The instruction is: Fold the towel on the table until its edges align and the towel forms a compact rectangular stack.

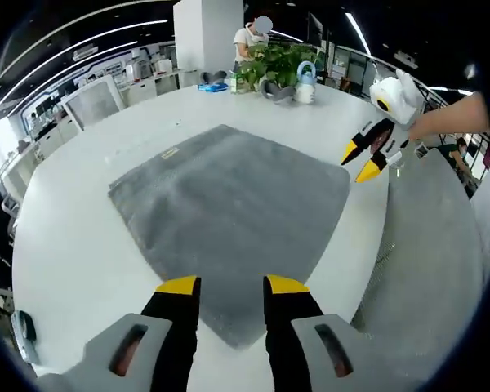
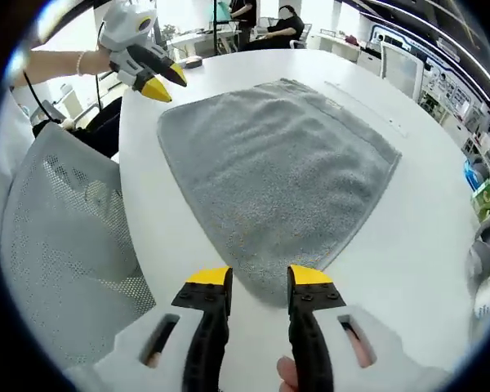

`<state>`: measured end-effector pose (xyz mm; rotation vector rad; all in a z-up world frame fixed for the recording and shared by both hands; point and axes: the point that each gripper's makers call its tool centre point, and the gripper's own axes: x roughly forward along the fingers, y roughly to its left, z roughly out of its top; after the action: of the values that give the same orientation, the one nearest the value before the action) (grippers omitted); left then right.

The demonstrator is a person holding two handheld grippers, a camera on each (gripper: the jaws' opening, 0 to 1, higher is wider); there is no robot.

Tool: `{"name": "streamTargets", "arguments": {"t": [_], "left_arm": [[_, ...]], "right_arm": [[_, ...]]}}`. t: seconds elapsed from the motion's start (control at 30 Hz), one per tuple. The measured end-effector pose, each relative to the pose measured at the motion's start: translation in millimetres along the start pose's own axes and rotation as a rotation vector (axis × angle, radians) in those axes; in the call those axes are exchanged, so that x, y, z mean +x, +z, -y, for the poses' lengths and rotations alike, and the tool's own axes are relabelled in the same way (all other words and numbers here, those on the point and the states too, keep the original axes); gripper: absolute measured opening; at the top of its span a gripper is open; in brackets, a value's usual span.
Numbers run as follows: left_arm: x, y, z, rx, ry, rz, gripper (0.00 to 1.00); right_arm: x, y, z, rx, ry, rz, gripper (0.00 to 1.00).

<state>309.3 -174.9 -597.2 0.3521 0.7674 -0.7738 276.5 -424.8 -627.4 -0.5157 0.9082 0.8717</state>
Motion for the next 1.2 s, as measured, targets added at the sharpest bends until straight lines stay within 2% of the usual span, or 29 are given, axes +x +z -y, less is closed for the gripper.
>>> {"name": "streamTargets", "arguments": {"t": [0.13, 0.27, 0.4, 0.5, 0.67, 0.83, 1.03, 1.2], "left_arm": [[5.7, -14.0, 14.9, 0.038, -0.05, -0.014, 0.36], [13.4, -30.6, 19.4, 0.061, -0.057, -0.06, 0.35], [16.3, -45.4, 21.4, 0.044, -0.075, -0.099, 0.32], [17.3, -56.4, 21.8, 0.079, -0.07, -0.128, 0.31], [18.1, -62.2, 21.2, 0.069, -0.065, -0.142, 0.29], [20.2, -63.8, 22.2, 0.108, -0.053, -0.154, 0.28], [19.7, -65.6, 20.3, 0.17, -0.033, -0.15, 0.25], [19.5, -65.5, 15.5, 0.133, -0.002, -0.137, 0.21]], "right_arm": [[5.2, -8.7, -3.1, -0.005, 0.029, -0.031, 0.26], [9.1, -16.3, 0.1, -0.005, 0.034, -0.055, 0.26], [12.2, -25.3, 2.1, 0.0, 0.034, -0.086, 0.23], [13.0, -29.5, 4.2, 0.001, 0.026, -0.097, 0.23], [12.7, -28.7, 8.4, -0.009, 0.004, -0.096, 0.22], [17.8, -31.3, 10.1, -0.048, -0.001, -0.12, 0.19], [19.3, -34.5, 18.6, -0.085, -0.041, -0.131, 0.08], [20.6, -34.8, 20.0, -0.118, -0.074, -0.134, 0.04]]}}
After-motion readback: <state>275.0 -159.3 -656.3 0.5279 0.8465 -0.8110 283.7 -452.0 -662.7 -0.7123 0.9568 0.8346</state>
